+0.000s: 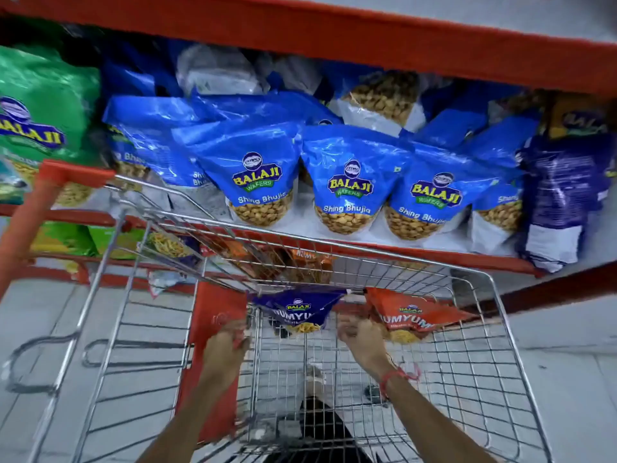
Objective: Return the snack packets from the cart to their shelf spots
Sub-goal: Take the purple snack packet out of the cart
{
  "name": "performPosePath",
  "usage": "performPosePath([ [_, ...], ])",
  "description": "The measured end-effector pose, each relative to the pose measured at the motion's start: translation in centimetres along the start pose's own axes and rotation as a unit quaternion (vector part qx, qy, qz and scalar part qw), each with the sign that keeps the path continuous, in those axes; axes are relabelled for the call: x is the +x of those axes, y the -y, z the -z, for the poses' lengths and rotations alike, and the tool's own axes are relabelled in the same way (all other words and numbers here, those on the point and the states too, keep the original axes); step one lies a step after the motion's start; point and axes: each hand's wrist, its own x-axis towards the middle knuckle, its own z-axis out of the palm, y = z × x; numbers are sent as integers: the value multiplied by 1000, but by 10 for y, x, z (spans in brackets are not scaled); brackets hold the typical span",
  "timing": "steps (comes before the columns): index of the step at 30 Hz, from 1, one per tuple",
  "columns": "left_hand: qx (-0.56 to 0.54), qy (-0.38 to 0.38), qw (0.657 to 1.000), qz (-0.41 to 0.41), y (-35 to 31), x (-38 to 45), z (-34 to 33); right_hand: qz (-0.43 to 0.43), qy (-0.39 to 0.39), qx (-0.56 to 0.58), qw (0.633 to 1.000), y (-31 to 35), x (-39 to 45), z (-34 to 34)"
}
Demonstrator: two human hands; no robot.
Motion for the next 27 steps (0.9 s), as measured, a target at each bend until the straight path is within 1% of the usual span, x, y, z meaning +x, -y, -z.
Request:
performPosePath([
  [2, 5, 6, 999, 39, -2, 22, -7, -16, 3, -1, 1000, 0, 21, -2],
  [5, -17, 22, 998, 65, -5, 46, -19, -38, 11, 26, 999, 1, 43, -4],
  [7, -11, 35, 997, 64, -3, 57, -25, -37, 14, 32, 999, -1, 55, -5],
  [9, -21, 34, 998, 42, 1, 68, -30, -38, 27, 33, 998, -7, 66, -8],
  [11, -23, 47, 998, 34, 2, 77, -34, -52, 37, 57, 996, -12, 74, -11],
  [13, -24, 53, 997, 47, 1, 83, -40, -51, 28, 93, 994, -16, 80, -13],
  [16, -59, 6, 996, 60, -1, 84, -46, -46, 29, 92, 994, -19, 84, -15],
  [18, -54, -23, 997, 40, -2, 80, -48, -22, 11, 77, 997, -18, 83, -17],
  [20, -39, -36, 998, 38, -7, 74, -47, -6, -13, 89, 996, -14, 79, -17],
  [23, -51, -60, 997, -10, -17, 63, -41, 18, -28, 109, 993, -5, 66, -14],
  [27, -96, -96, 989, -56, -29, 39, -26, 86, -62, 104, 989, 6, 42, -5],
])
